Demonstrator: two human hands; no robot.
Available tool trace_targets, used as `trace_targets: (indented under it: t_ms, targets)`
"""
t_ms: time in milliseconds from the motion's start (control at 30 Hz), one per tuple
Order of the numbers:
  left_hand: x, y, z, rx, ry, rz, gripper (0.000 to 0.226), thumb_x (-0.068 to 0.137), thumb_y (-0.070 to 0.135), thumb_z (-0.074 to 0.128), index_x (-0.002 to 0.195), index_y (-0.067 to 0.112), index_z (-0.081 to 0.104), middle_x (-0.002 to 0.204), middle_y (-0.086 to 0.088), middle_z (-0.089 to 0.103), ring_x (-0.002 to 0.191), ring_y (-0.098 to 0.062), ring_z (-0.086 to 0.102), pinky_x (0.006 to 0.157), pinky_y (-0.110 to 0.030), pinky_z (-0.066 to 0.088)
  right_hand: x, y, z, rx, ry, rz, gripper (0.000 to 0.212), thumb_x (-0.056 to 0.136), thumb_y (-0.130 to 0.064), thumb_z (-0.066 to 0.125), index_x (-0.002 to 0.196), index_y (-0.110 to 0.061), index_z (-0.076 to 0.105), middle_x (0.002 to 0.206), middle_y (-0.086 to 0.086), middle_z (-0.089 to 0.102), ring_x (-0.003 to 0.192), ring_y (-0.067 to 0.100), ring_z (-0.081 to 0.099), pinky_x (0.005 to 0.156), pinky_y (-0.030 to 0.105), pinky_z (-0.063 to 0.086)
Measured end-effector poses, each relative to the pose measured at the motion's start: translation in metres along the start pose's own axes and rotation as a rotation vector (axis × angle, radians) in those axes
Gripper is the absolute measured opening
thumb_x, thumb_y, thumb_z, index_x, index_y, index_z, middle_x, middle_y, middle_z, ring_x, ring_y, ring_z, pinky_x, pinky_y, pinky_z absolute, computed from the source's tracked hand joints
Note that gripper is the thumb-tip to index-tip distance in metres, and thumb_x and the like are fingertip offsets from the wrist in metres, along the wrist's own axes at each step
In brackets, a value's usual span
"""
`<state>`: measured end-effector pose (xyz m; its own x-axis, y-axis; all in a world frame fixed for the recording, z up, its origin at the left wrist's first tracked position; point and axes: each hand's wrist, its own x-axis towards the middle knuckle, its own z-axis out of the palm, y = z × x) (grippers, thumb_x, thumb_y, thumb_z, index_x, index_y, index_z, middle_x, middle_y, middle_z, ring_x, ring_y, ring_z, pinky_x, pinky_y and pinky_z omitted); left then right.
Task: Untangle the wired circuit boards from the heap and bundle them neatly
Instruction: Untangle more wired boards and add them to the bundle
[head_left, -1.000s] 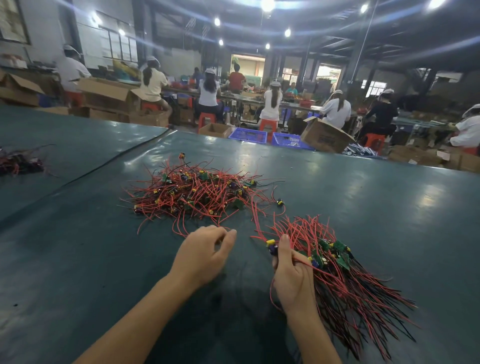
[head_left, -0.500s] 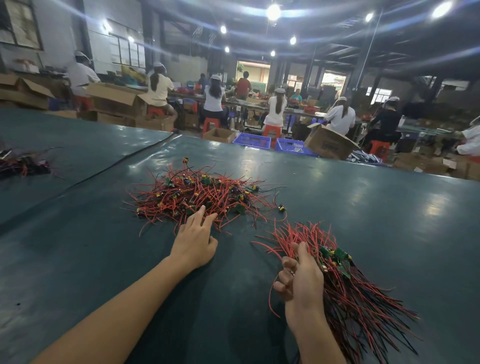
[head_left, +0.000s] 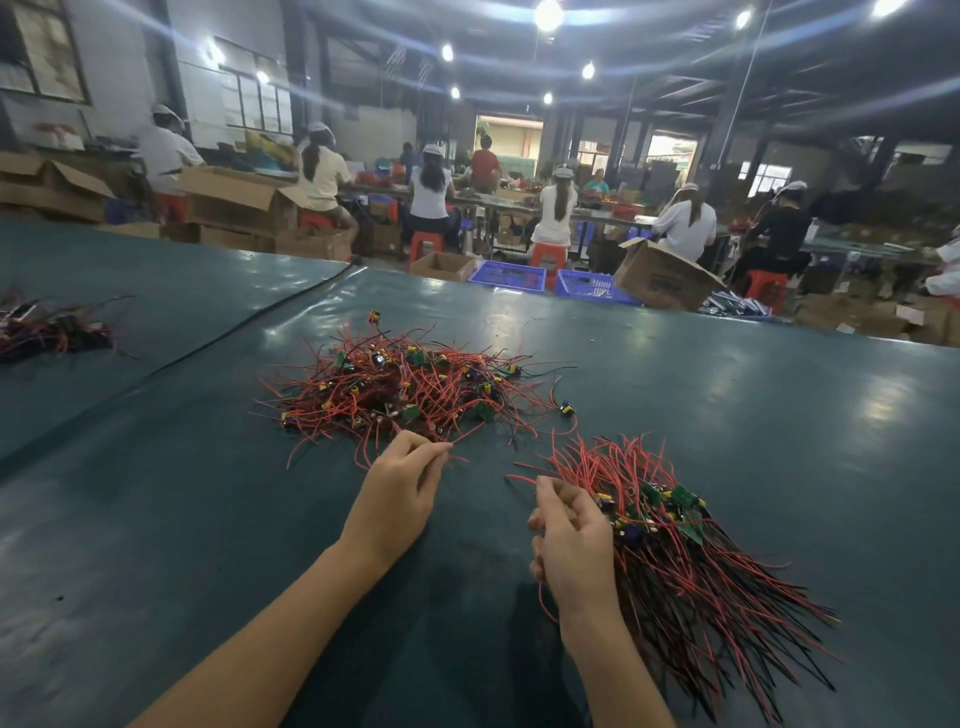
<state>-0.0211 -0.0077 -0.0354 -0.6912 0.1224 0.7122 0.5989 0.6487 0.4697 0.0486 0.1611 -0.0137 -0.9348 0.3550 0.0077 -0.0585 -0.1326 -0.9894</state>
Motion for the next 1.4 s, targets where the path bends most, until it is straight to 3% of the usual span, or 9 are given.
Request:
trace_targets:
  t_ms: [300, 400, 500, 600, 767, 900, 1133, 1267, 1400]
  targets:
    - [-0.024, 0.061, 0.003, -0.339, -0.080, 0.137, 0.015, 0.090, 0.021, 0.057, 0.092, 0.009, 0.067, 0.080, 0.005, 0.067, 0.071, -0.009, 0.064, 0.066, -0.028, 0.053, -0.003, 0.010, 0.004, -0.199, -0.221, -0.024, 0.035, 0.103, -0.035, 0.043, 0.095, -0.017, 0.072, 0.080, -0.003, 0.074, 0.079, 0.010, 0.069, 0.079, 0.030, 0.056]
    - [-0.024, 0.062, 0.006, -0.568, -0.072, -0.066, 0.011, 0.089, 0.025, 0.057, 0.092, 0.014, 0.057, 0.073, 0.001, 0.063, 0.062, -0.015, 0.064, 0.060, -0.033, 0.055, -0.005, 0.010, 0.004, -0.213, -0.305, -0.020, 0.050, 0.103, -0.043, 0.037, 0.087, -0.022, 0.078, 0.085, -0.001, 0.076, 0.085, 0.014, 0.072, 0.081, 0.032, 0.058]
    - [-0.016, 0.051, 0.004, -0.659, 0.010, -0.337, 0.020, 0.090, 0.028, 0.055, 0.081, 0.011, 0.052, 0.066, -0.004, 0.058, 0.054, -0.021, 0.059, 0.055, -0.041, 0.052, -0.007, 0.012, 0.007, -0.229, -0.229, -0.129, 0.048, 0.097, -0.045, 0.048, 0.078, -0.012, 0.076, 0.077, 0.022, 0.069, 0.070, 0.033, 0.066, 0.069, 0.043, 0.054]
    - [-0.010, 0.035, 0.001, -0.509, -0.178, -0.531, 0.049, 0.099, 0.038, 0.047, 0.065, 0.008, 0.063, 0.058, -0.006, 0.066, 0.052, -0.025, 0.064, 0.053, -0.033, 0.051, -0.008, 0.015, 0.010, -0.250, -0.184, -0.251, 0.037, 0.095, -0.037, 0.056, 0.075, -0.013, 0.075, 0.065, 0.016, 0.066, 0.057, 0.019, 0.054, 0.056, 0.034, 0.043]
    - [0.001, 0.036, 0.004, -0.918, -0.357, -1.066, 0.053, 0.101, 0.042, 0.040, 0.098, -0.003, 0.068, 0.077, -0.012, 0.073, 0.064, -0.022, 0.070, 0.051, -0.028, 0.055, -0.014, 0.011, 0.016, -0.111, -0.290, -0.290, 0.032, 0.095, -0.027, 0.059, 0.073, -0.015, 0.078, 0.064, 0.007, 0.071, 0.056, 0.024, 0.063, 0.056, 0.036, 0.050]
    - [0.002, 0.039, 0.006, -1.207, -0.317, -1.247, 0.051, 0.100, 0.041, 0.042, 0.107, -0.003, 0.066, 0.099, -0.018, 0.074, 0.074, -0.020, 0.074, 0.055, -0.024, 0.058, -0.018, 0.010, 0.019, -0.095, -0.265, -0.317, 0.042, 0.086, -0.037, 0.060, 0.064, -0.003, 0.072, 0.045, 0.003, 0.054, 0.044, 0.014, 0.043, 0.045, 0.041, 0.033]
    - [0.002, 0.039, 0.000, -1.083, -0.505, -1.188, 0.043, 0.097, 0.040, 0.049, 0.086, 0.003, 0.067, 0.060, -0.006, 0.064, 0.051, -0.016, 0.063, 0.050, -0.026, 0.053, -0.019, 0.006, 0.015, 0.079, -0.291, -0.354, 0.038, 0.089, -0.032, 0.061, 0.058, -0.013, 0.073, 0.050, 0.005, 0.061, 0.045, 0.009, 0.055, 0.047, 0.020, 0.042]
    - [0.002, 0.040, -0.001, -1.263, -0.294, -1.171, 0.029, 0.093, 0.029, 0.056, 0.113, 0.007, 0.060, 0.095, -0.018, 0.073, 0.062, -0.020, 0.069, 0.050, -0.028, 0.056, -0.020, 0.005, 0.013, 0.064, -0.265, -0.366, 0.044, 0.085, -0.043, 0.063, 0.061, -0.007, 0.071, 0.052, 0.015, 0.060, 0.043, 0.011, 0.044, 0.045, 0.023, 0.033]
    - [0.004, 0.035, -0.001, -1.257, -0.066, -1.092, 0.032, 0.073, 0.029, 0.068, 0.092, 0.004, 0.064, 0.077, -0.015, 0.071, 0.055, -0.017, 0.066, 0.050, -0.024, 0.056, -0.012, 0.002, 0.011, 0.226, -0.217, -0.227, 0.016, 0.079, -0.028, 0.078, 0.075, -0.013, 0.076, 0.065, 0.013, 0.068, 0.041, 0.010, 0.045, 0.041, 0.019, 0.036]
